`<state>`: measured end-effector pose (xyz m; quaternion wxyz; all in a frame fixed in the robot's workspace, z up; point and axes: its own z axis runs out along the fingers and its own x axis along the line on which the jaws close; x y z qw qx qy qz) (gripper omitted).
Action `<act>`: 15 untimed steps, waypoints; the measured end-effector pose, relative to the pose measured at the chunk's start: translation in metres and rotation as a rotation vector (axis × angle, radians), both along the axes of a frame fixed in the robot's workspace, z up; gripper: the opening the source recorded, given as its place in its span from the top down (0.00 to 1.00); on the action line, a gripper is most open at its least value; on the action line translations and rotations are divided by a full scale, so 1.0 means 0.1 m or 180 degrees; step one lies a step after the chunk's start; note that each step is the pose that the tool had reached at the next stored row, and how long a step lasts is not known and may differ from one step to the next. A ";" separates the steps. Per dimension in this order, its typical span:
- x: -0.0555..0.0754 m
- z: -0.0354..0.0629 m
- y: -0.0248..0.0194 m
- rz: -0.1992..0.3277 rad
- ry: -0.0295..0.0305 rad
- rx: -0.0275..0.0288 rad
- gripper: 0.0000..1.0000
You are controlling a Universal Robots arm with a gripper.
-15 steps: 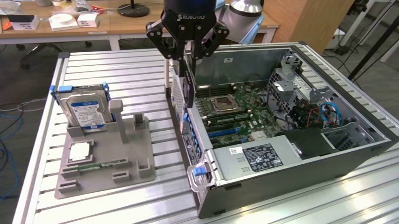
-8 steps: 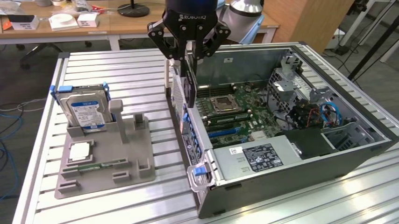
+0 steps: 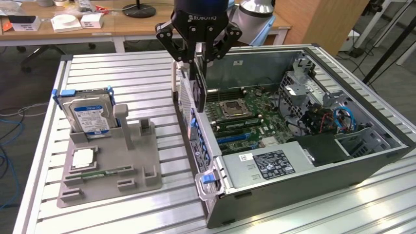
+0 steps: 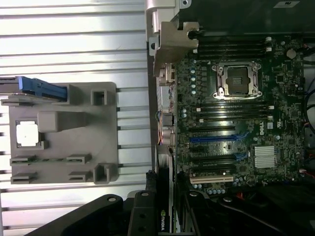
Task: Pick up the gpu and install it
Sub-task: 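Pick up the gpu and move the gpu toward the slot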
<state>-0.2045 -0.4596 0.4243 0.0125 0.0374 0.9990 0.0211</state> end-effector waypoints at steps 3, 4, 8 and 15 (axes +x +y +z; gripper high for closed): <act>0.01 0.000 0.000 0.0000 0.0000 0.0000 0.74; 0.02 0.000 0.000 0.0000 0.0000 0.0000 0.74; 0.05 0.000 0.000 0.0000 0.0000 0.0000 0.74; 0.10 0.000 0.000 0.0000 0.0000 0.0000 0.74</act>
